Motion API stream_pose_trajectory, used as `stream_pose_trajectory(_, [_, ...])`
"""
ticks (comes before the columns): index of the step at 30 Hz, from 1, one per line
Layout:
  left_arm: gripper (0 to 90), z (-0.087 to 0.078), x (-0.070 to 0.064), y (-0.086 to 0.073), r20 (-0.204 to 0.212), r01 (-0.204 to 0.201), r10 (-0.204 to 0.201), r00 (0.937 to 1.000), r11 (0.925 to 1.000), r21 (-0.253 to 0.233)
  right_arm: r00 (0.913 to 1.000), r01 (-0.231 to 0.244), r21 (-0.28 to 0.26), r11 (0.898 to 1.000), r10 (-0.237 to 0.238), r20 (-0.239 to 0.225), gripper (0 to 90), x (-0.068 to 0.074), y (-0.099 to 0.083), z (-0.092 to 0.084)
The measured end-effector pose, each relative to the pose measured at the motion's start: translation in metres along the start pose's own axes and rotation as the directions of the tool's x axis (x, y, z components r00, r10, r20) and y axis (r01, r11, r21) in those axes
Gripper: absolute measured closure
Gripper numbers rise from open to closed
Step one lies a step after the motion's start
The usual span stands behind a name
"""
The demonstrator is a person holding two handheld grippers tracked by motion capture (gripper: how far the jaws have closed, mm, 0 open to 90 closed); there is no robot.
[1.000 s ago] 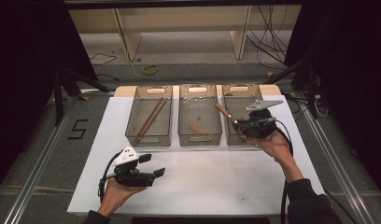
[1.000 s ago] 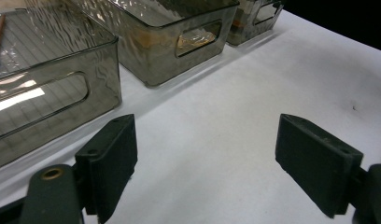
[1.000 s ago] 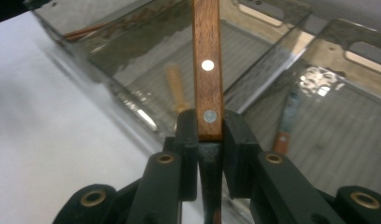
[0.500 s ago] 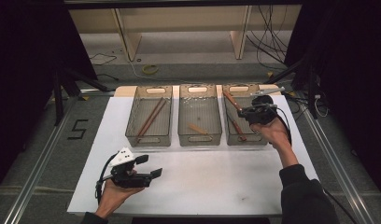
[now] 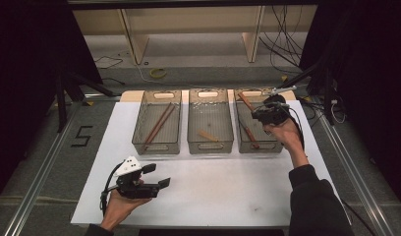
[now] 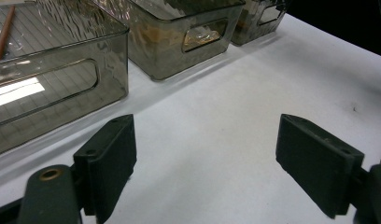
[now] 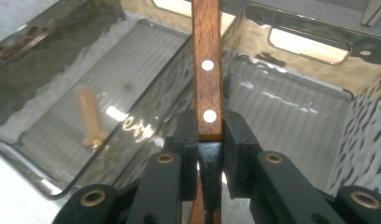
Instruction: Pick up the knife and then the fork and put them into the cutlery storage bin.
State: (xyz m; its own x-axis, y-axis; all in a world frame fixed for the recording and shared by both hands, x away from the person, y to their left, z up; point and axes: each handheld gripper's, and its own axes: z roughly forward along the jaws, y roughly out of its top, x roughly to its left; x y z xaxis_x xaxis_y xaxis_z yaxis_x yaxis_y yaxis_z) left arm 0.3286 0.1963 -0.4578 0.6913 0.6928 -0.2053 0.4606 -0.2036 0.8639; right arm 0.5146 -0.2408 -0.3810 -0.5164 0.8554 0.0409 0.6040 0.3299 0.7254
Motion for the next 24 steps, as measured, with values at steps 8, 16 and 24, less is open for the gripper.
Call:
stream_pose_trajectory(8, [19.6,0.001,0.000,-0.001,0.001,0.006,-0.006,1.0000,1.0000,0.001,0.9992,-0.030,0.027,0.999,0.029,0.027,78.4,-0.008,0.002,0.013])
stream_pose_trajectory(16, [19.4,0.002,0.000,-0.002,0.005,0.006,-0.006,1.0000,0.9999,0.009,0.9974,-0.050,0.057,0.997,0.047,0.055,78.3,-0.013,0.003,0.024])
stream_pose_trajectory(24, [19.2,0.002,0.000,-0.002,0.006,0.003,-0.003,1.0000,0.9999,0.010,0.9966,-0.063,0.074,0.995,0.058,0.058,78.3,-0.013,0.004,0.031])
